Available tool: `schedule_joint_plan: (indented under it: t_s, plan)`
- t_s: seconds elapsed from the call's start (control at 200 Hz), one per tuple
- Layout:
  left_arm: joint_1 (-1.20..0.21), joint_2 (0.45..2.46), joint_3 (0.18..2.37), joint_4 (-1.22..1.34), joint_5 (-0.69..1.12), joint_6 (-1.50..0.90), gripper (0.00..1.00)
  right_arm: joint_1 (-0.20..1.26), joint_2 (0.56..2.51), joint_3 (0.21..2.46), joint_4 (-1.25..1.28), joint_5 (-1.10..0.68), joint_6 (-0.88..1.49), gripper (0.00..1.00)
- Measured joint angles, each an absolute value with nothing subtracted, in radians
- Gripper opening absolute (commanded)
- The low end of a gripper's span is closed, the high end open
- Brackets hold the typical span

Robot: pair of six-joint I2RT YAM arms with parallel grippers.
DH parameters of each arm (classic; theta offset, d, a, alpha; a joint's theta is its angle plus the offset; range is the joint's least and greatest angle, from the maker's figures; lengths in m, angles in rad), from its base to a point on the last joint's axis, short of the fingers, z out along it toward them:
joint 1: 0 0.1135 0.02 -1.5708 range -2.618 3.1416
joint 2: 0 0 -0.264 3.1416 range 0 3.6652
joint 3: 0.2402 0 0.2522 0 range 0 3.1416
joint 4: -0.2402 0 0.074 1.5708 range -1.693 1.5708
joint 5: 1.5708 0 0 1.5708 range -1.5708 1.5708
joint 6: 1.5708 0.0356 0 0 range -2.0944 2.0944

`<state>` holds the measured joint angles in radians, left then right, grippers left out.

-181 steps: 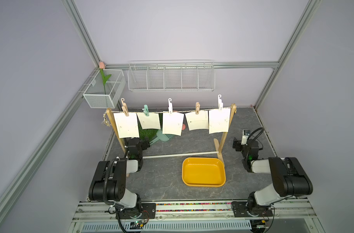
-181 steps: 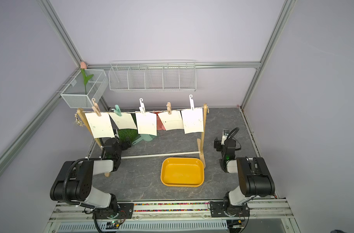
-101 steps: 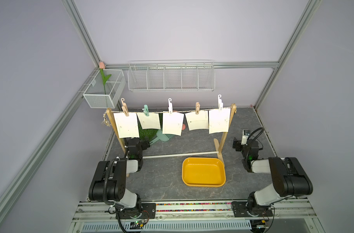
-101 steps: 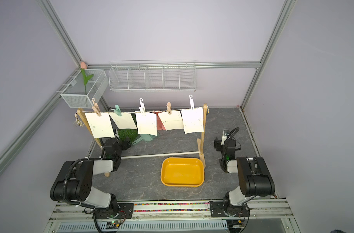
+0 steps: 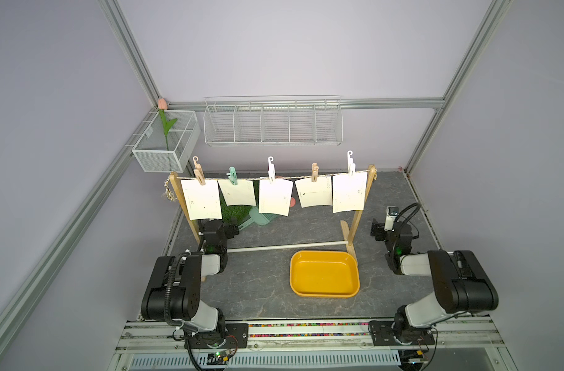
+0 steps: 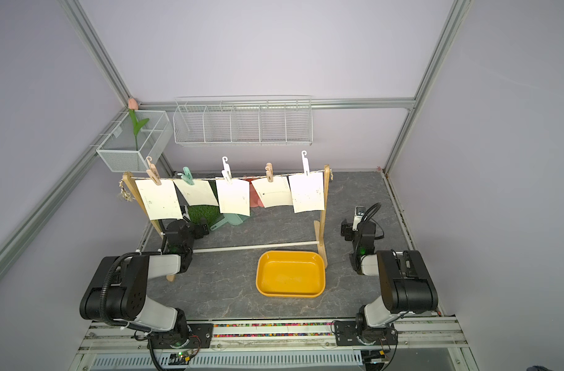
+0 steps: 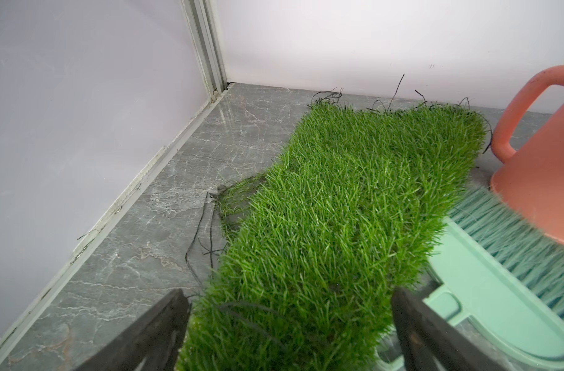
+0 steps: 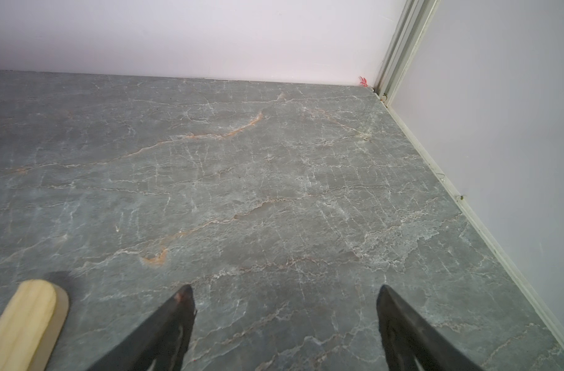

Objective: Remove the postcards from the strings
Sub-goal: Pinch the postcard on the clothesline.

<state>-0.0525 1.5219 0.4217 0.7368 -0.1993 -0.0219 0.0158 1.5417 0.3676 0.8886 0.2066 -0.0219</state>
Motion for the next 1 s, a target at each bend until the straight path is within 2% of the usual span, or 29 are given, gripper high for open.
schedule_joint_plan:
  t_s: [0.18, 0.525, 0.585, 0.76, 1.0]
  plan:
    - [-0.080, 1.509, 0.418, 0.752, -0.165, 0.012, 1.00, 0.017, 1.414, 0.482, 0.637, 0.228, -0.010, 0.89]
    - [-0.076, 1.464, 0.418, 0.733, -0.092, 0.038, 1.00, 0.017, 1.184, 0.611, 0.324, 0.189, -0.008, 0.89]
    - [-0.073, 1.447, 0.439, 0.663, -0.052, 0.054, 0.96, 0.017, 1.155, 0.618, 0.279, 0.183, -0.008, 0.89]
    - [-0.090, 1.428, 0.575, 0.471, 0.057, 0.120, 0.96, 0.017, 1.105, 0.632, 0.213, 0.168, -0.007, 0.89]
    - [-0.161, 1.412, 0.667, 0.213, 0.090, 0.203, 0.96, 0.017, 1.045, 0.640, 0.138, 0.156, -0.007, 0.89]
